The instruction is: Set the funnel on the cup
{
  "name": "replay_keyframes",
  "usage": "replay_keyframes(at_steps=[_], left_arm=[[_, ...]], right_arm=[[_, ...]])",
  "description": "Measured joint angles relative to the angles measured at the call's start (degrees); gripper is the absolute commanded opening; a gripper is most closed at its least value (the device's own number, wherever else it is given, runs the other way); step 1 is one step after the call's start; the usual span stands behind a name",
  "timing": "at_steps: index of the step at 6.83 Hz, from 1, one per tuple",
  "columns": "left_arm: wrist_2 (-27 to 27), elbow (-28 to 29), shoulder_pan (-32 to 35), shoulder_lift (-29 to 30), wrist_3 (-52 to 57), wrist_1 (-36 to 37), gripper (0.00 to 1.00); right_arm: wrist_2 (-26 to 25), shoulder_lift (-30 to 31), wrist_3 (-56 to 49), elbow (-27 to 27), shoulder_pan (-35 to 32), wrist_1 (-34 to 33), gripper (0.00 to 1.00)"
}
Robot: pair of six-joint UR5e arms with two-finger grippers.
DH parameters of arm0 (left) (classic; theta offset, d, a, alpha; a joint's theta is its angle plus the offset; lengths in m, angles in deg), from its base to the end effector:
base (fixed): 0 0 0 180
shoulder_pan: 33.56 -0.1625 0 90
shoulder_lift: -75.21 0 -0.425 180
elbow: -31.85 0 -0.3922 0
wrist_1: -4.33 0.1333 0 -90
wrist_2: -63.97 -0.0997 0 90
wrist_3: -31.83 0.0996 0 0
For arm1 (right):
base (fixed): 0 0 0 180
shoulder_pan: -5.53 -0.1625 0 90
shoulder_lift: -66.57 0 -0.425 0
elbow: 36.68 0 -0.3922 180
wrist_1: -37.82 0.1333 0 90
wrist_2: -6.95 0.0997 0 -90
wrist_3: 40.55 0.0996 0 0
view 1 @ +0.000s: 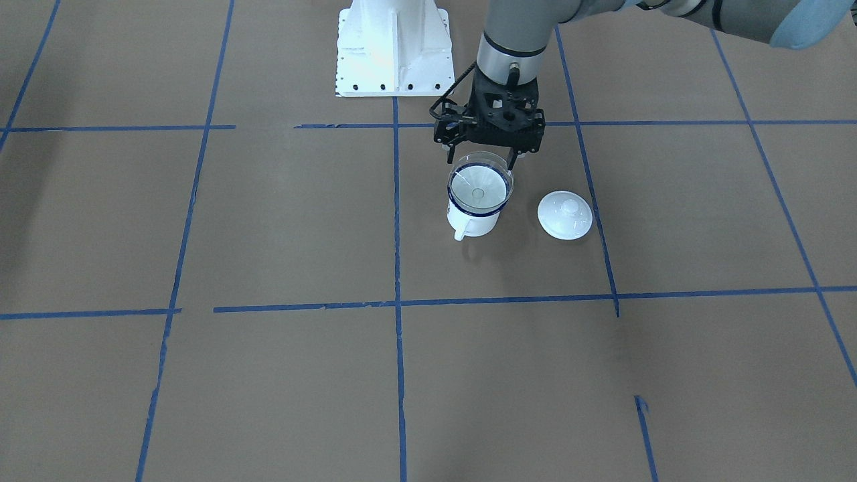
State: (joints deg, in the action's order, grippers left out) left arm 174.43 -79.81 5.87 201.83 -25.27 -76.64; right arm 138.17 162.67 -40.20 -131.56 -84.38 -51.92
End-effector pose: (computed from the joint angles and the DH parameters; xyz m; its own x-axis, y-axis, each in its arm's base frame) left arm 0.3974 -0.4543 0.1554 0.6355 0.1363 -0.7600 0.0540 0.9740 0.2199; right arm 0.0670 -0.4455 0.6700 0.7522 0.0160 0.6587 -0.0030 0.9998 -0.0208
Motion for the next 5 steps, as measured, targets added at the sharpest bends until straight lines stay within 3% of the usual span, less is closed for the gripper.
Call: replay_keyframes(at_steps=[2, 5], left_arm=[[1.86, -0.04, 7.60, -6.00, 7.38, -6.42, 1.00], [14.49, 9.42, 27.15, -16.93, 36.09, -15.10, 1.00]], right_arm=[[0.00, -0.01, 0.00, 0.02, 0.00, 0.00, 1.00], [0.00, -0.04, 0.00, 0.02, 0.00, 0.00, 1.00]])
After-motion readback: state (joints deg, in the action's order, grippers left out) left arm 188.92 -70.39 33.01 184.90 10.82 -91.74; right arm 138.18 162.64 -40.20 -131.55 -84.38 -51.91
